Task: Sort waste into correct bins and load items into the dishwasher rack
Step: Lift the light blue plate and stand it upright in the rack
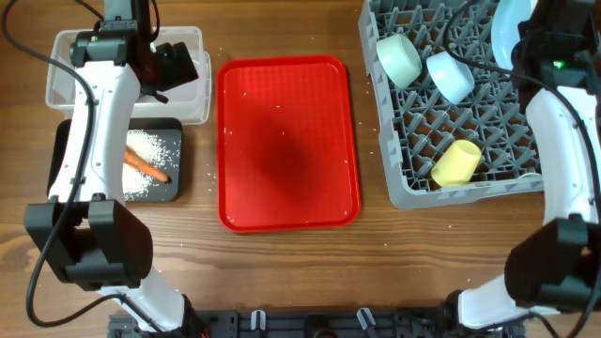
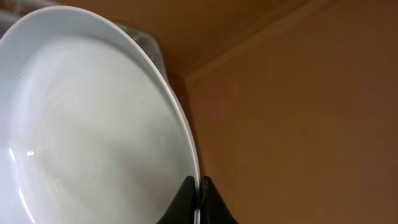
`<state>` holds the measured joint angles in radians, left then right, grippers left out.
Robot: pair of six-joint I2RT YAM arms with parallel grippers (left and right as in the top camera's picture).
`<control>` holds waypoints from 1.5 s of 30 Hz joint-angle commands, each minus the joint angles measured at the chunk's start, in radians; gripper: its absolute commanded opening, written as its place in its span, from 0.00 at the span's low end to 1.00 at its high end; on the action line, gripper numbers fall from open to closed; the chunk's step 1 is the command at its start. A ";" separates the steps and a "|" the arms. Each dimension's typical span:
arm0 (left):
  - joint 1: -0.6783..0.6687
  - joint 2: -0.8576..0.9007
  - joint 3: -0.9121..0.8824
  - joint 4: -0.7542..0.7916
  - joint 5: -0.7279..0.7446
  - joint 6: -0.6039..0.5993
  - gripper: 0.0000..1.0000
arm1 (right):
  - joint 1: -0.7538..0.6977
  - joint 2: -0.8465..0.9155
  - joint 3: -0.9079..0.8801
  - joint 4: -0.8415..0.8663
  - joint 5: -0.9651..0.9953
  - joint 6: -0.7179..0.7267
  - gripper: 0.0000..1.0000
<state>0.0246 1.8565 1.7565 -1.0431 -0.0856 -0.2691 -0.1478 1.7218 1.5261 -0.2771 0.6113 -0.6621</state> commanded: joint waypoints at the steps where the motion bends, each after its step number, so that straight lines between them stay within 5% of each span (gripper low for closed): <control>1: 0.002 -0.016 0.018 0.000 -0.013 -0.008 1.00 | -0.014 0.056 0.002 0.033 0.020 -0.048 0.04; 10: 0.002 -0.016 0.018 0.000 -0.013 -0.008 1.00 | -0.022 0.137 0.001 0.028 -0.032 -0.068 0.05; 12: 0.002 -0.016 0.018 0.000 -0.013 -0.008 1.00 | -0.022 0.137 0.000 0.026 -0.085 -0.068 0.34; 14: 0.002 -0.016 0.018 0.000 -0.013 -0.008 1.00 | -0.022 0.137 0.000 0.026 -0.111 -0.051 0.80; 16: 0.002 -0.016 0.018 0.000 -0.013 -0.008 1.00 | -0.022 0.134 0.001 0.031 -0.103 0.041 1.00; 24: 0.002 -0.016 0.018 0.000 -0.013 -0.008 1.00 | -0.022 0.021 0.001 0.064 -0.123 0.378 1.00; 31: 0.002 -0.016 0.018 0.000 -0.013 -0.008 1.00 | -0.022 -0.142 0.001 0.000 -0.233 0.450 1.00; 34: 0.002 -0.016 0.018 0.000 -0.013 -0.008 1.00 | -0.022 -0.189 0.001 -0.074 -0.392 0.504 1.00; 40: 0.002 -0.016 0.018 0.000 -0.013 -0.008 1.00 | -0.021 -0.234 0.001 -0.185 -1.019 0.757 1.00; 45: 0.002 -0.016 0.018 0.000 -0.013 -0.008 1.00 | 0.078 -0.233 0.001 -0.219 -1.096 0.826 1.00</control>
<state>0.0246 1.8565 1.7565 -1.0454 -0.0853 -0.2691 -0.1364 1.5143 1.5265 -0.4755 -0.3656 0.0971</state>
